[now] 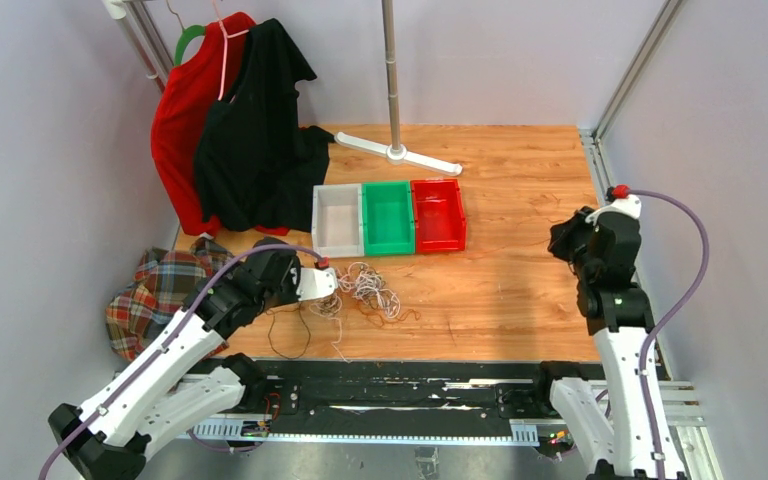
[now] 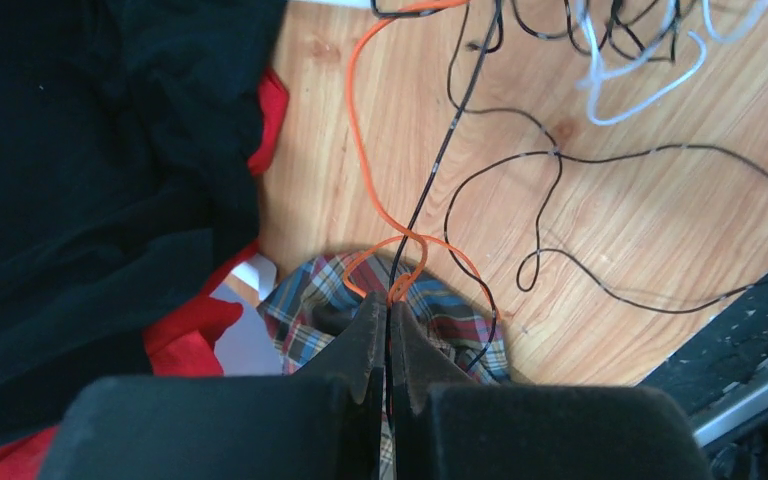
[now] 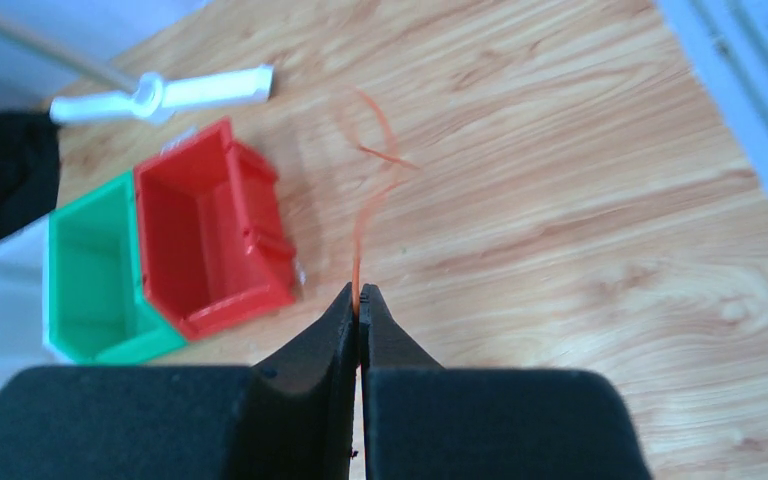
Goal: Untangle the cables
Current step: Untie the cable, then place the cable in the bin.
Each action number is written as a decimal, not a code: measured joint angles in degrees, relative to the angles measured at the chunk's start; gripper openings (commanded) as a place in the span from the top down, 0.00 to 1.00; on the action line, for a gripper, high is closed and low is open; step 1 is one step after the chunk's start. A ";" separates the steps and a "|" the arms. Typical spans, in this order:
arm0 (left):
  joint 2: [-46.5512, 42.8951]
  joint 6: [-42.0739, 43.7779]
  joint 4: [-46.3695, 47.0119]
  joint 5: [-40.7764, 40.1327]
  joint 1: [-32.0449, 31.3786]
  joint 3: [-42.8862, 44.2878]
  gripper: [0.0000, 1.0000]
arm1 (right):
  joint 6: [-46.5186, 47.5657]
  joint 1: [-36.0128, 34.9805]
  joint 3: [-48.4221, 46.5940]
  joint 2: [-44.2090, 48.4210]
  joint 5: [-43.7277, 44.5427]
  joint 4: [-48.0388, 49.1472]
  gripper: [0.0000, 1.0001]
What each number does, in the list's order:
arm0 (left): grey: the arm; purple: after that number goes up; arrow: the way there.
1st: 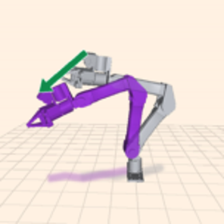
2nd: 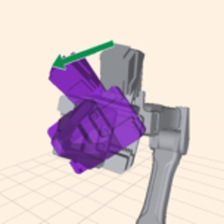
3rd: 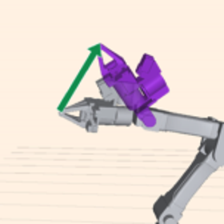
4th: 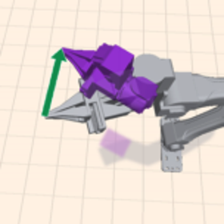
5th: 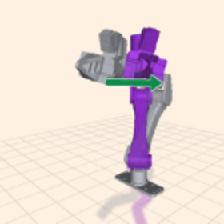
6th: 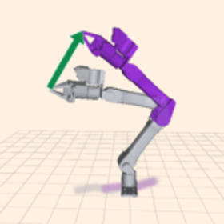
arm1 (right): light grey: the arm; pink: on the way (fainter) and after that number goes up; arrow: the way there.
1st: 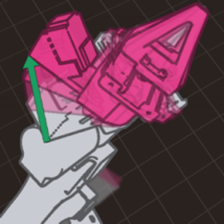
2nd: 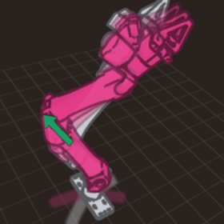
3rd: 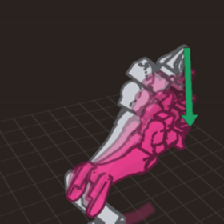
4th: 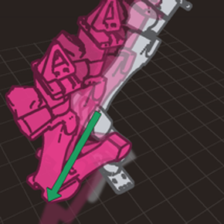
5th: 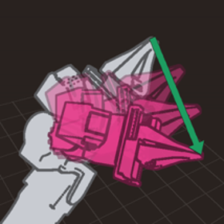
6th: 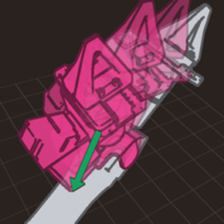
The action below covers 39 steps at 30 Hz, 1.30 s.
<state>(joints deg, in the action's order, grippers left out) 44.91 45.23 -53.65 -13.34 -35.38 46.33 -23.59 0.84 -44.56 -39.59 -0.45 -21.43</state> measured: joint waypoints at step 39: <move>2.97 -17.79 -3.43 24.15 1.77 15.65 0.28 | -5.35 -28.02 -48.76 -38.05 -13.79 12.07 0.99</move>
<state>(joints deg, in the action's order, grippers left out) 47.88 27.44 -57.08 10.81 -33.61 61.98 -28.95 -27.18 -93.32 -77.65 -14.24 -9.37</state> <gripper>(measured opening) 0.714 0.010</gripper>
